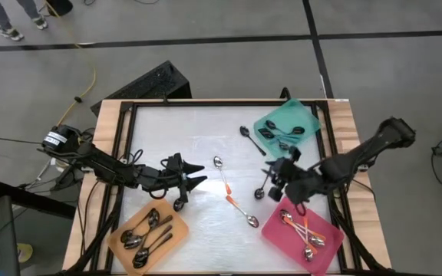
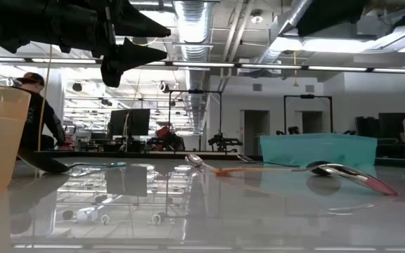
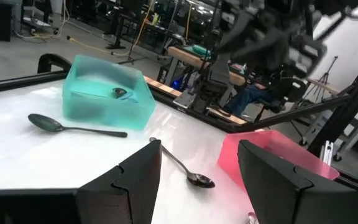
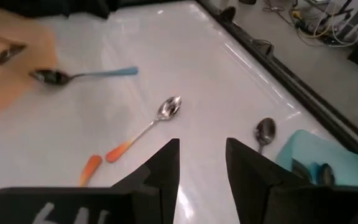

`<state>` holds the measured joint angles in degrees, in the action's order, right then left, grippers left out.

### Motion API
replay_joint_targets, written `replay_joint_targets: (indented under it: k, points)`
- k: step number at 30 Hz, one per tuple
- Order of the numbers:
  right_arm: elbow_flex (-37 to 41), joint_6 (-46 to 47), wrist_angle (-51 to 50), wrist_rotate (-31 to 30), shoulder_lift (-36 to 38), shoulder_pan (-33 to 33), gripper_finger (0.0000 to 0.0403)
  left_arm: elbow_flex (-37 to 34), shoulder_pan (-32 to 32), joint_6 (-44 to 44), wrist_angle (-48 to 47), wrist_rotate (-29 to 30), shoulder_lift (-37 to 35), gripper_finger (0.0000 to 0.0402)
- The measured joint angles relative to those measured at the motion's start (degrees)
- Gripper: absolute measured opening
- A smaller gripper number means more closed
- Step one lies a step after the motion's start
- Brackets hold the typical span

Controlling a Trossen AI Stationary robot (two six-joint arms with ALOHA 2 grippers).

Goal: Sort silverware by color (type)
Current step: Put the orange spoon into the red bin

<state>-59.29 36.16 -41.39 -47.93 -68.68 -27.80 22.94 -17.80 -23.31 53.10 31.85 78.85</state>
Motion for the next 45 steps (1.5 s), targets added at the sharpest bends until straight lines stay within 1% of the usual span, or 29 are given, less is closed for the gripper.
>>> replay_joint_targets:
  k: [4,7,11,15,19,22,24,27,32,34,39,45]
  points:
    - [1.44,-0.19,6.44,-0.01,-3.91,-1.03,0.0139,0.0,0.0,-0.02,0.07,-1.28,0.0,0.0197]
    - [1.57,-2.51,10.9,0.22,-6.26,-1.58,0.0139,0.0,0.0,-0.02,0.2,-1.59,0.0,0.0197]
    - [1.55,-8.41,18.52,4.32,-9.04,-2.41,0.0139,0.0,0.0,-0.02,0.23,-1.59,0.0,0.0197]
    - [1.51,-11.19,27.38,8.05,-13.23,-1.88,0.0139,0.0,0.0,-0.02,0.24,-1.56,0.0,0.0197]
    - [1.51,-11.67,35.14,7.4,-18.76,0.36,0.0139,0.0,0.0,-0.01,0.26,-1.55,0.0,0.0197]
    - [1.49,-11.8,42.56,7.58,-23.29,3.29,0.0139,0.0,0.0,0.0,0.29,-1.54,0.0,0.0197]
    - [1.49,-11.81,45.78,7.57,-26.4,5.13,0.0139,0.0,0.0,0.0,0.35,-1.53,0.0,0.0197]
    - [1.49,-10.63,47.92,7.58,-30.75,7.53,0.0139,0.0,0.0,-0.02,0.33,-1.55,0.0,0.0197]
    - [1.51,-2.02,47.75,8.34,-36.58,10.14,0.0139,0.0,0.0,-0.04,0.28,-3.1,0.0,0.0197]
    - [1.49,0.15,49.17,9.62,-38.55,11.03,0.0139,0.02,-0.02,-0.04,0.02,-3.08,0.0,0.0197]
    - [1.43,0.94,53.72,14.0,-42.67,12.38,0.0139,0.02,0.02,-0.02,-0.17,-2.4,0.0,0.0197]
    - [1.07,0.94,54.2,15.07,-44.22,13.75,0.0139,0.02,0.02,0.0,-0.4,-2.25,0.0,0.0197]
